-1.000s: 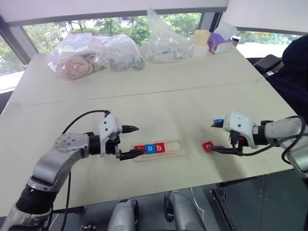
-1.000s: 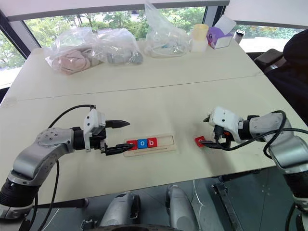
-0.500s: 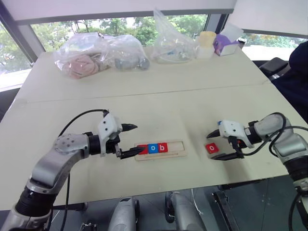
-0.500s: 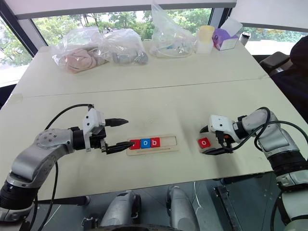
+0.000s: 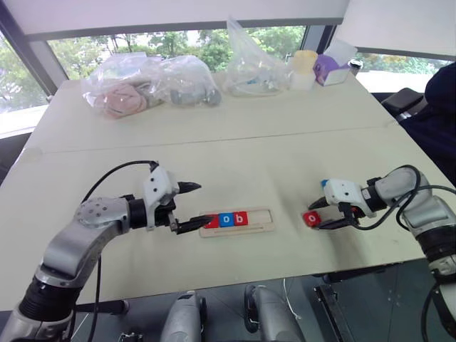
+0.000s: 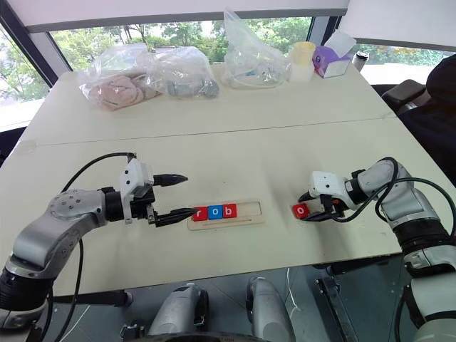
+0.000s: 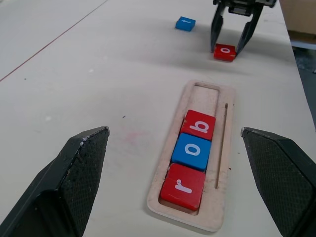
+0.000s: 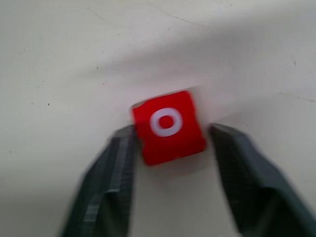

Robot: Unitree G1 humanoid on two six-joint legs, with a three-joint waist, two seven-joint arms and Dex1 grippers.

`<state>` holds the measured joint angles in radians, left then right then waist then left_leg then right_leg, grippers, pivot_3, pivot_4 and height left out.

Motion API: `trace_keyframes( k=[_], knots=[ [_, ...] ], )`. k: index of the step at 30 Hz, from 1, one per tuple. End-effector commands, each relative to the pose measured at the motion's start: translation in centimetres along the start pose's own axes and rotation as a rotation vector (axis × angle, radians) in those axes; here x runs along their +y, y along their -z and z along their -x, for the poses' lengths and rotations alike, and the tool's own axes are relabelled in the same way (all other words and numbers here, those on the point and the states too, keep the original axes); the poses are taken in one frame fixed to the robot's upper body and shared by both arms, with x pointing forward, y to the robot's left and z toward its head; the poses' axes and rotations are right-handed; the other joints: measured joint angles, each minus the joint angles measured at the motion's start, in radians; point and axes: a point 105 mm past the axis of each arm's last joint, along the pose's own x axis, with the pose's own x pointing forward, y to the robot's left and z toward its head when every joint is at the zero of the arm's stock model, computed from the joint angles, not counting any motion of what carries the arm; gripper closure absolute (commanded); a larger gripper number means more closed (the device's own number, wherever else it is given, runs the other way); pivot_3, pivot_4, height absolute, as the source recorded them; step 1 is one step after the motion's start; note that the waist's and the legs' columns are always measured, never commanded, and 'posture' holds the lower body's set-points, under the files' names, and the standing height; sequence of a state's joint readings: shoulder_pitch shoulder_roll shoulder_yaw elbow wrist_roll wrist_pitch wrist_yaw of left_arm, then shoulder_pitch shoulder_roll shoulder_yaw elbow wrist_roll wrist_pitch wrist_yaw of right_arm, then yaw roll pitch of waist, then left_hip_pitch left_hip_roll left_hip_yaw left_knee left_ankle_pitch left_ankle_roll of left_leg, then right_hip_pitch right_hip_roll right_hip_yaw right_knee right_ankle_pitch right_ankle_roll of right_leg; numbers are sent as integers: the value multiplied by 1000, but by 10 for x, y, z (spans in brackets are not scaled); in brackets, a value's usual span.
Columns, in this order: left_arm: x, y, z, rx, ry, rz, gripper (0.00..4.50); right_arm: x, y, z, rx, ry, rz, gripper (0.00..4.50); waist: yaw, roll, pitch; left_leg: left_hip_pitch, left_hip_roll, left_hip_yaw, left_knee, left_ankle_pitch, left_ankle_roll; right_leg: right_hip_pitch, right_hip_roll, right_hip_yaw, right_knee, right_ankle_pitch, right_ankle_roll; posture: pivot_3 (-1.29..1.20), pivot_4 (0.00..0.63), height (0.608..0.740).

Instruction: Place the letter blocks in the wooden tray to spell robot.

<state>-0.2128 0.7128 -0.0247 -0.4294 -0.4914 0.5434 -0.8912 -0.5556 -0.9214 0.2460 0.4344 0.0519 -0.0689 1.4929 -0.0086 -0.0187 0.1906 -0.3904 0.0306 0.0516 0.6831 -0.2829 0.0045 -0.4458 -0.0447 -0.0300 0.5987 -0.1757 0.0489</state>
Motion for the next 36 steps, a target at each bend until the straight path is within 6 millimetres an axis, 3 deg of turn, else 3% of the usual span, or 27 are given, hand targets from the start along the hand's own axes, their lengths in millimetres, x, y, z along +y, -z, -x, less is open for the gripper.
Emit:
trace_keyframes(
  k=[1, 8, 13, 23, 36],
  knots=[
    [-1, -10, 3, -17, 0, -33, 0, 2, -14, -5, -54, -5, 4, 3370, -1, 0, 0, 0, 0, 0, 0, 0, 0, 0, 0, 0, 0, 0, 0, 0, 150, 740],
    [0, -10, 2, -19, 3, -31, 0, 2, -86, -19, -232, -6, 84, 3370, -4, 1, 0, 1, 1, -1, 0, 0, 0, -1, 1, 0, 2, 0, 0, 0, 150, 740],
    [0, -12, -1, -29, 6, -33, 0, 2, -115, -44, -273, -25, 125, 3370, 0, 1, 0, 1, 1, -2, 0, 0, 0, -1, 1, 0, 2, 0, 0, 0, 150, 740],
    [-17, -10, 4, -7, 72, -29, 0, -1, -117, -71, -242, -38, 141, 3370, -3, 1, 0, -1, 0, -1, 0, 0, 0, -1, -1, 1, 0, 1, -1, 0, 150, 740],
    [-18, -8, 9, 7, 86, -39, 0, -3, -106, -68, -194, -46, 147, 3370, -2, 1, 0, 0, 0, -1, 0, 0, 0, -1, 0, 0, 1, 0, 0, 0, 150, 740]
  ],
)
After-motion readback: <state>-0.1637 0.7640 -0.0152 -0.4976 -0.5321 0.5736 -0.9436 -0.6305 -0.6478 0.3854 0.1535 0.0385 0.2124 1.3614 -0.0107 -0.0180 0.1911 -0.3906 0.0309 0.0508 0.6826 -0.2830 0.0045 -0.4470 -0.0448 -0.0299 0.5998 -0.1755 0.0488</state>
